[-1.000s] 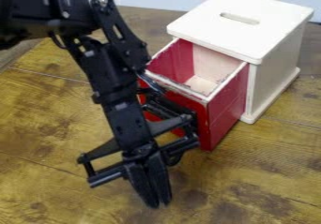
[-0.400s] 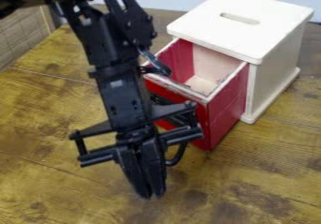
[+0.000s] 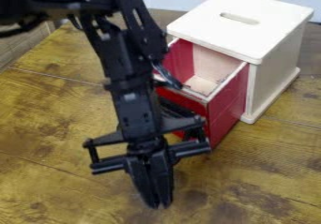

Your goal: Open the drawer

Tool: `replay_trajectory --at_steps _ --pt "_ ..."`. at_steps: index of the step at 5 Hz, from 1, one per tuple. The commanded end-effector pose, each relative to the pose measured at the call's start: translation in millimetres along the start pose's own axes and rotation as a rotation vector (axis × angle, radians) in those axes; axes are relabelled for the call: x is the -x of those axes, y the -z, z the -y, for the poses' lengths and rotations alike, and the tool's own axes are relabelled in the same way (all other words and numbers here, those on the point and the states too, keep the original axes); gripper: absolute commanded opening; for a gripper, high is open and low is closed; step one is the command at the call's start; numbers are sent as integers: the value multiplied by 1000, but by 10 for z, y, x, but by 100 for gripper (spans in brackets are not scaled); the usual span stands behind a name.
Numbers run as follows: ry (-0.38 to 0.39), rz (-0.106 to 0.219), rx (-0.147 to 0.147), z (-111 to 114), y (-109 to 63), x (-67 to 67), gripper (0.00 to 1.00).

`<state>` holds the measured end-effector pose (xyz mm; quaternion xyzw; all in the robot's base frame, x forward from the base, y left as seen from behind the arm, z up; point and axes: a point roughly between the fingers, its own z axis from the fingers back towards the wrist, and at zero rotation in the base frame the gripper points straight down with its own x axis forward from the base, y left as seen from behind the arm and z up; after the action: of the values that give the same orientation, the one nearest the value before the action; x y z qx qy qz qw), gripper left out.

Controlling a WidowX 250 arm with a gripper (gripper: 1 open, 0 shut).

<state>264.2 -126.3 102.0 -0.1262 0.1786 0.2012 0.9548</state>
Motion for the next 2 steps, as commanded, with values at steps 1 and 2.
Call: replay_trajectory --at_steps 1,2 --pt "46 36 1 61 -5 38 0" --pt "21 37 -3 11 -26 51 0"
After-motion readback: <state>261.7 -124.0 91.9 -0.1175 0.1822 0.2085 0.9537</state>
